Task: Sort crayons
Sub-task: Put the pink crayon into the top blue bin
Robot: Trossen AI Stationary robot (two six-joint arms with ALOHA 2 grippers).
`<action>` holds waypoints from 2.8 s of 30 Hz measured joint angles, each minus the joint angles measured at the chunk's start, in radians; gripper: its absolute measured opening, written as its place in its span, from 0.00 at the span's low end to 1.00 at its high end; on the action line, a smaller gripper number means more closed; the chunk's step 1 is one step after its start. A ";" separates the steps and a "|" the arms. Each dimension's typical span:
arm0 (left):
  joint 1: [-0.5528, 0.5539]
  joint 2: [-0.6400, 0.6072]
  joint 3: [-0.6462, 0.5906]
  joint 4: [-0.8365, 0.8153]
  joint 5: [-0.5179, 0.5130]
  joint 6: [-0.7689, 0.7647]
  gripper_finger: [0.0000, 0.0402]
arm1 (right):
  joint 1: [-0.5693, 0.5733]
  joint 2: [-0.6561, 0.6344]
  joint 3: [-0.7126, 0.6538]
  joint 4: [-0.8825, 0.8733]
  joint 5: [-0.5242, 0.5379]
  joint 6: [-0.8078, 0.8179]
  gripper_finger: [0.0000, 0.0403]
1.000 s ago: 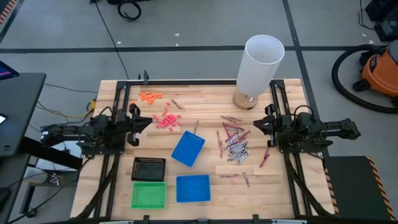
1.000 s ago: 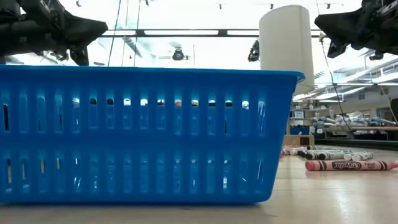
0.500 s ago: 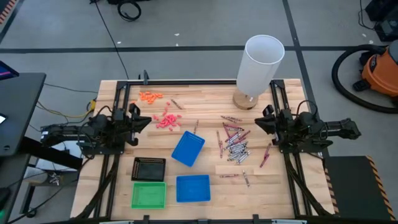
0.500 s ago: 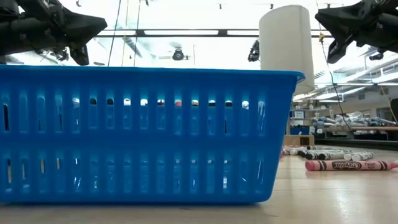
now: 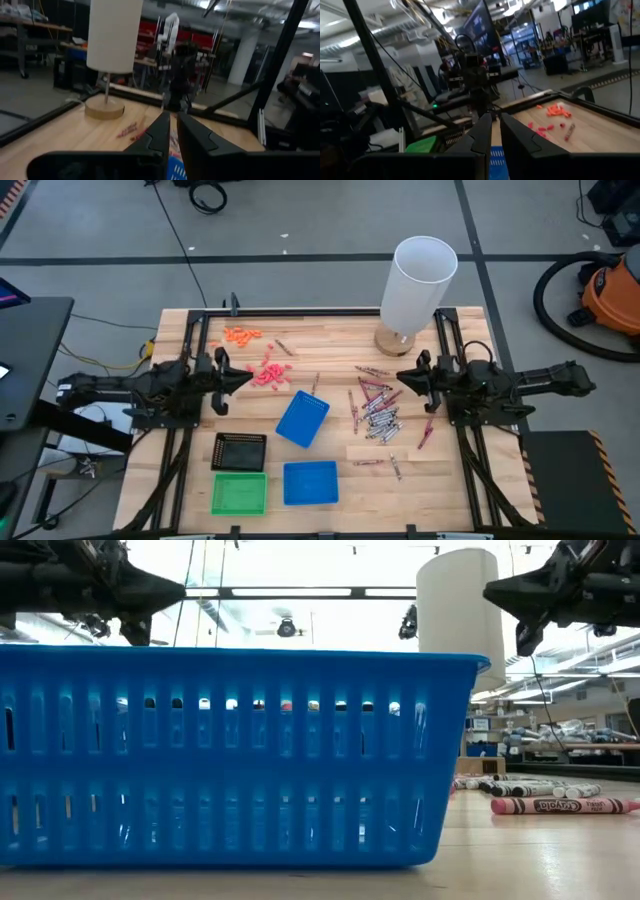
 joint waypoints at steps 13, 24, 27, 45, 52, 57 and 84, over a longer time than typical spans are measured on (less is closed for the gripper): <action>-0.006 0.115 0.044 -0.003 0.000 -0.011 0.11 | 0.000 0.333 0.199 -0.064 0.047 -0.067 0.12; -0.024 0.201 0.072 -0.048 -0.050 -0.011 0.18 | 0.000 0.609 0.431 -0.270 0.115 -0.074 0.12; -0.024 0.223 0.072 -0.047 -0.060 -0.011 0.28 | 0.000 0.662 0.492 -0.323 0.142 -0.074 0.12; -0.026 0.236 0.072 -0.046 -0.051 -0.011 0.45 | 0.110 0.885 0.773 -0.727 0.230 0.008 0.39; -0.026 0.236 0.072 -0.046 -0.050 -0.011 0.45 | 0.134 0.888 0.773 -0.781 0.233 0.039 0.47; -0.026 0.236 0.072 -0.045 -0.050 -0.007 0.45 | 0.151 0.892 0.773 -0.809 0.233 0.064 0.47; -0.027 0.236 0.072 -0.024 -0.055 -0.007 0.46 | 0.139 1.169 1.123 -1.097 0.258 0.064 0.46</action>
